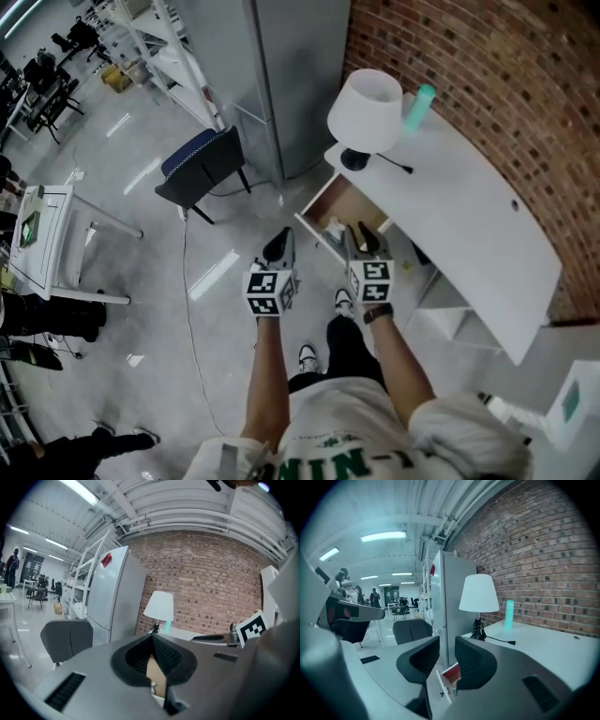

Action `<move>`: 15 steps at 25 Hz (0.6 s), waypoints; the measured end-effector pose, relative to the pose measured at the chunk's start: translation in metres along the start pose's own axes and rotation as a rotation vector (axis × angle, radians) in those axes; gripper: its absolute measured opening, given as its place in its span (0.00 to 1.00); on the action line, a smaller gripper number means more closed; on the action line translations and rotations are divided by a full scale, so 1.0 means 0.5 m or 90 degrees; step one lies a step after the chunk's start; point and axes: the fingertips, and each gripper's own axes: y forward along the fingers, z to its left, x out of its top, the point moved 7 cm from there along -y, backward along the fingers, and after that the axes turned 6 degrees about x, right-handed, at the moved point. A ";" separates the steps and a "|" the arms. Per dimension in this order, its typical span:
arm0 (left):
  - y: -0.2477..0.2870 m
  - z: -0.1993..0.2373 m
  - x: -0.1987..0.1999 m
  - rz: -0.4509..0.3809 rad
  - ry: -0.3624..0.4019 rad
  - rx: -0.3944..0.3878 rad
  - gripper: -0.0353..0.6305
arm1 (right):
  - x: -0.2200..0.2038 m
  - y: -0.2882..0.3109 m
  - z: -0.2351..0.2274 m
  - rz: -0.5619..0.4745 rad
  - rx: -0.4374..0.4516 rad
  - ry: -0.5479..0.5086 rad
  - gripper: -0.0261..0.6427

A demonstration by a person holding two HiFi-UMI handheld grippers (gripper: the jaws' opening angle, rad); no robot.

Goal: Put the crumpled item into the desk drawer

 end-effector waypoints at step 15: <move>-0.241 -0.017 0.094 -0.120 0.082 0.040 0.05 | 0.111 -0.251 0.070 -0.141 -0.035 -0.002 0.07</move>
